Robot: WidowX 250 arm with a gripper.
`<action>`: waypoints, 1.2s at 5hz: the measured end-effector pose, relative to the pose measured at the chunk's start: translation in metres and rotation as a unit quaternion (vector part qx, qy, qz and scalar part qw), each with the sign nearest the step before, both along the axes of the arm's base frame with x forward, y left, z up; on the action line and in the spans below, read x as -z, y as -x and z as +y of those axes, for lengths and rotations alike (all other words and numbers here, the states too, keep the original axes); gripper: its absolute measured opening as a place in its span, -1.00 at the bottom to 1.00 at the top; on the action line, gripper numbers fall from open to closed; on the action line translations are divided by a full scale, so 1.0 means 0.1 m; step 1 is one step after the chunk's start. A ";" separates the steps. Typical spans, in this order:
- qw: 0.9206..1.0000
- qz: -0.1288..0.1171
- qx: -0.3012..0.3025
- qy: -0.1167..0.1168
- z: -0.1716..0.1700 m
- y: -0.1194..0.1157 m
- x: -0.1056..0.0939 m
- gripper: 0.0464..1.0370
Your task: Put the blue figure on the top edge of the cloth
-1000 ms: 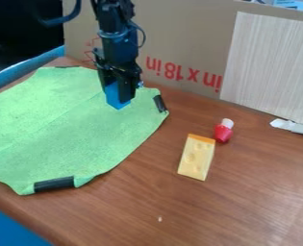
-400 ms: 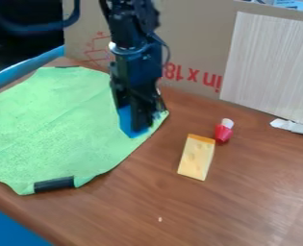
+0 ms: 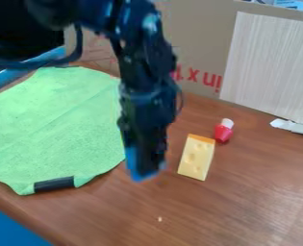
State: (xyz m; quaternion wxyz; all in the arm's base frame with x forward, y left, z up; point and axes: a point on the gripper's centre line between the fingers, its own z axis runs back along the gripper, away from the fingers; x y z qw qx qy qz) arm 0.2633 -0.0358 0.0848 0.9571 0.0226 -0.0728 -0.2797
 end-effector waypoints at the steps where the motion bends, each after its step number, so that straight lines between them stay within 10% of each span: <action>1: 1.000 -0.008 0.017 -0.005 -0.18 0.09 0.14 0.10; 3: 0.999 -0.017 0.026 -0.004 -0.38 0.05 0.37 0.23; 4: 1.000 0.005 0.021 0.007 -0.30 0.10 0.34 0.81; 6: 0.998 -0.025 -0.017 0.048 0.19 0.09 -0.38 0.92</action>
